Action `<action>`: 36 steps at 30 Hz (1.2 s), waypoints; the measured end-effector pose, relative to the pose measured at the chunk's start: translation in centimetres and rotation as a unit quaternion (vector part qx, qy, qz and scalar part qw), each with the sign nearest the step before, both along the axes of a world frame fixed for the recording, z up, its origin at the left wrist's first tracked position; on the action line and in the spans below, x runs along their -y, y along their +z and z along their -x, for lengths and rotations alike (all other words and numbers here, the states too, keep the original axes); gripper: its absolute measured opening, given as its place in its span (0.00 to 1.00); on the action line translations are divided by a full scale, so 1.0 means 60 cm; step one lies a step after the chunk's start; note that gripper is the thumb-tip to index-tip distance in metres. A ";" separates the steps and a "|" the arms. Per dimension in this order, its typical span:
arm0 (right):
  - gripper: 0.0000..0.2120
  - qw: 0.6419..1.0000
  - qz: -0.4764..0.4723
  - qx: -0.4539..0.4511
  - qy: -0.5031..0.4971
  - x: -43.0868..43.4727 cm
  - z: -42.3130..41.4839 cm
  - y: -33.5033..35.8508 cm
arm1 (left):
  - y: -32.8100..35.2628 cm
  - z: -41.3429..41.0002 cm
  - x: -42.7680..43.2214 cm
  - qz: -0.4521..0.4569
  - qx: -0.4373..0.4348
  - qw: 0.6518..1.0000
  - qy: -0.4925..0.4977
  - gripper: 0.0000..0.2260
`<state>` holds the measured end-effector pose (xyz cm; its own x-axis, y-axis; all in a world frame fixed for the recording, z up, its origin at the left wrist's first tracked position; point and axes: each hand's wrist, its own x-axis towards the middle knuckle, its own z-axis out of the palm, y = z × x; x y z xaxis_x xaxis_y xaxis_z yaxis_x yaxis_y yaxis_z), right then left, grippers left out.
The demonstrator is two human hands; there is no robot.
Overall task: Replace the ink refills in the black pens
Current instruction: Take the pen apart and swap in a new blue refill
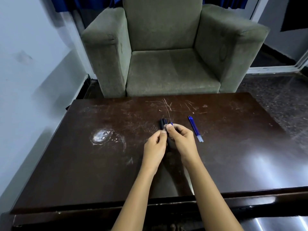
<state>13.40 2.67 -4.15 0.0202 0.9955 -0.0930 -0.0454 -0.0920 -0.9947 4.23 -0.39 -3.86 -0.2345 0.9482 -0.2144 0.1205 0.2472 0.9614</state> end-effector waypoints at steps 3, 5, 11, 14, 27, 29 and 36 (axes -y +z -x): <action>0.08 1.000 0.023 0.006 0.013 -0.008 0.010 0.003 | 0.002 0.006 0.003 0.000 0.018 1.000 0.002 0.12; 0.11 0.998 0.045 -0.010 0.030 -0.015 0.013 0.003 | -0.002 0.011 0.004 -0.005 0.011 1.000 -0.007 0.10; 0.14 0.990 0.078 -0.111 0.039 -0.031 0.020 0.001 | -0.008 0.024 0.002 0.006 -0.087 0.996 -0.023 0.13; 0.12 0.989 0.063 -0.117 -0.060 -0.051 -0.001 -0.003 | -0.015 0.035 -0.005 0.019 -0.092 0.995 -0.020 0.15; 0.11 0.884 -0.091 0.457 -0.038 -0.065 -0.043 -0.054 | -0.032 0.082 -0.026 -0.089 -0.311 0.945 -0.049 0.14; 0.11 0.903 -0.165 0.397 -0.019 -0.071 -0.048 -0.042 | -0.035 0.091 -0.030 -0.123 -0.401 0.905 -0.065 0.14; 0.19 0.786 -0.280 0.509 0.214 -0.066 -0.038 -0.041 | -0.046 0.098 -0.036 -0.238 -0.569 0.781 -0.099 0.07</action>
<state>15.70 6.64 -6.63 -0.5464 0.8109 0.2096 0.7155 0.5820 -0.3865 -1.68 1.80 -6.59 0.1457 0.8986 0.4139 0.9541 -0.2383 0.1816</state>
